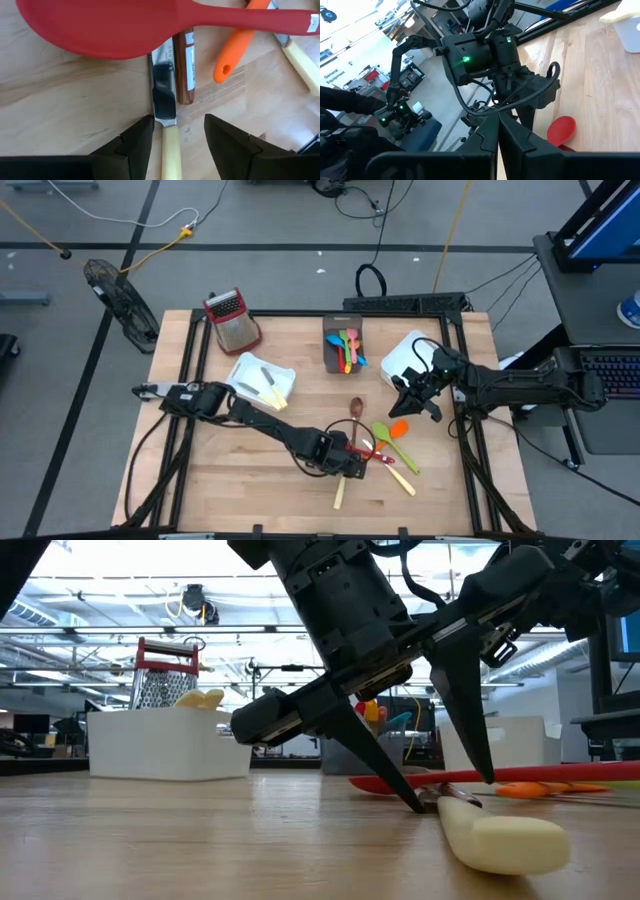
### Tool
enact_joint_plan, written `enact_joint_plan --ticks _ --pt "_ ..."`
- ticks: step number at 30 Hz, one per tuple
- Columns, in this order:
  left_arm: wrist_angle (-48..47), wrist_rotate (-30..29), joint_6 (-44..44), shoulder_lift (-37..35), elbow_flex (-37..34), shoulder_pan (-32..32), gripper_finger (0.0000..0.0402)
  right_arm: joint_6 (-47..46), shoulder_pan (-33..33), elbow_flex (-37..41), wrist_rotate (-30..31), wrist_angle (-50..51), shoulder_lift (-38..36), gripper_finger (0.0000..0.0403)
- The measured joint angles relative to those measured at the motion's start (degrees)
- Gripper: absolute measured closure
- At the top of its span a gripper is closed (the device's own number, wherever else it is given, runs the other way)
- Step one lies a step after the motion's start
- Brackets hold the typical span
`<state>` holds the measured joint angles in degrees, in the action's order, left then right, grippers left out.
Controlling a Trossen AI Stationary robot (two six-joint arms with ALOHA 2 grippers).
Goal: Pick & Place Kitchen Items
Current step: Put the yellow knife into the left white bin
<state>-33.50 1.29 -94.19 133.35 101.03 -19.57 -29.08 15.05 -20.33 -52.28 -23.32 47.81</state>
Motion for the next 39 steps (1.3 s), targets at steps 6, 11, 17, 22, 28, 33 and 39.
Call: enact_joint_plan --ticks 6,11,17,22,28,33,39 --pt "-2.2 0.2 2.0 -0.3 0.0 0.0 0.0211 -0.2 0.0 1.2 0.1 0.0 0.0 0.0399" --pt "-3.7 0.4 2.4 -0.3 -0.1 0.0 0.0211 -0.8 0.0 1.5 0.1 0.0 0.0 0.0399" --pt "-6.2 1.0 2.4 -0.3 -0.2 0.0 0.0211 -1.9 0.0 1.5 0.0 -1.0 0.0 0.0399" --pt "-4.0 1.1 1.2 -0.3 -0.4 0.0 0.0211 -2.5 0.0 1.5 0.0 -1.8 0.0 0.0399" --pt "-3.4 -1.2 0.1 -0.8 0.5 -0.3 0.0228 -3.0 0.0 1.5 0.0 -2.2 0.0 0.0399" --pt "-3.7 -2.7 2.3 -0.5 2.6 -0.7 0.0251 -2.9 0.0 1.5 0.0 -2.2 0.0 0.0399" --pt "-2.9 -2.8 2.7 -0.3 3.2 -0.8 0.0256 -2.8 0.0 1.5 0.0 -2.2 0.0 0.0399"
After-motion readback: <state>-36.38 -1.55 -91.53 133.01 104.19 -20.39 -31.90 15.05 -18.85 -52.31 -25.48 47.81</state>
